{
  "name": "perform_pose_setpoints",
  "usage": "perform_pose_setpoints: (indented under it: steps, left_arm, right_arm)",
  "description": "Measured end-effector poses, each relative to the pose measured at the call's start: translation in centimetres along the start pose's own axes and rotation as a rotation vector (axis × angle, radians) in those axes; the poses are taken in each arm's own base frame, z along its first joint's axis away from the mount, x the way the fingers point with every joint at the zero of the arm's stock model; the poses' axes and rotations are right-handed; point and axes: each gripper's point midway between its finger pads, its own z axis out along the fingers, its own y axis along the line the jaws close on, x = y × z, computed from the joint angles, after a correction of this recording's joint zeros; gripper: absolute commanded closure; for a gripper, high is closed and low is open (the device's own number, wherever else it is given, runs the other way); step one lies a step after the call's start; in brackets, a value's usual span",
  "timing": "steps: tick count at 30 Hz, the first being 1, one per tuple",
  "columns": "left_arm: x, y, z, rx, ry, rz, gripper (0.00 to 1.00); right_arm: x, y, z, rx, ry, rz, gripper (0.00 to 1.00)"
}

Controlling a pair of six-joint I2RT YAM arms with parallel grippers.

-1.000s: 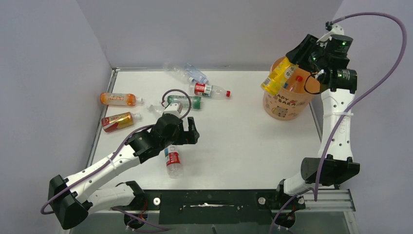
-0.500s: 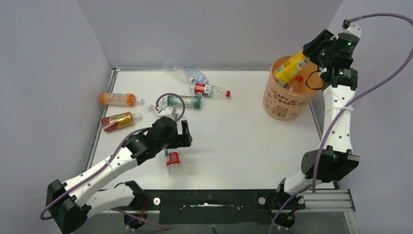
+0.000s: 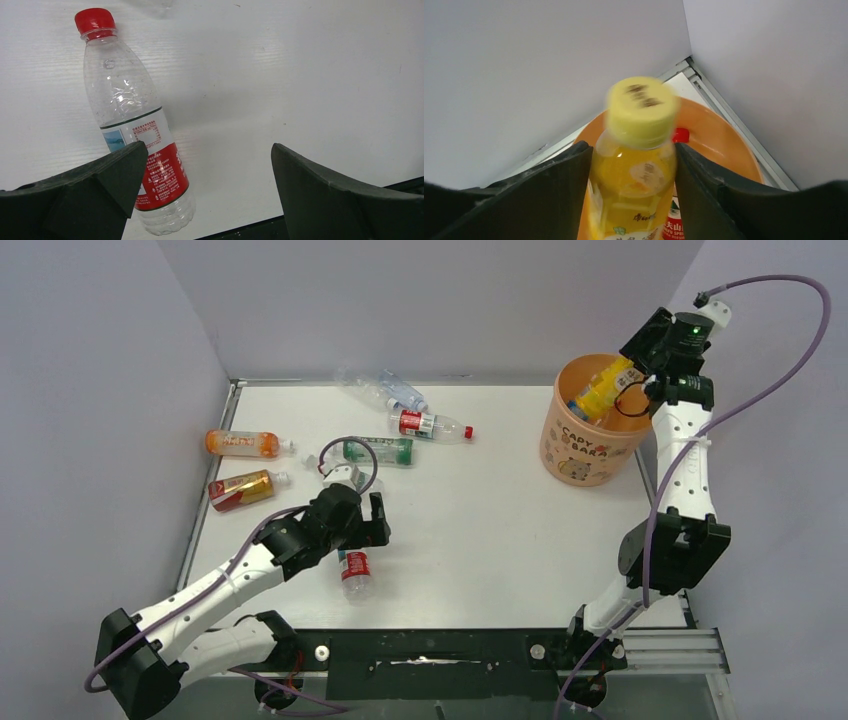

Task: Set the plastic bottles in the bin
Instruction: Place the plastic bottle in the trash bin, then pick up the plastic bottle at the center of the board.

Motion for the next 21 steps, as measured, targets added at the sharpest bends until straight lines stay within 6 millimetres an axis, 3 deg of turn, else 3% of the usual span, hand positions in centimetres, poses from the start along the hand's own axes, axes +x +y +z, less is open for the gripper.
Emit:
perform_pose_setpoints:
  steps: [6,13,18,21]
  left_arm:
    - [0.4,0.3,0.3,-0.009,0.011,-0.002,0.02]
    - [1.8,1.7,1.1,-0.049,0.04,-0.022,0.02]
    - [2.1,2.2,1.5,-0.07,0.048,-0.037,0.02]
    - [2.2,2.5,1.8,-0.085,0.054,-0.05,0.02]
  right_arm:
    - [2.0,-0.7,1.8,0.025,0.046,-0.008,0.25]
    - [4.1,-1.3,2.2,0.034,0.091,-0.013,0.13]
    - [4.8,-0.6,0.6,0.021,0.112,-0.024,0.06]
    - [4.3,2.0,-1.9,-0.036,0.097,-0.04,0.03]
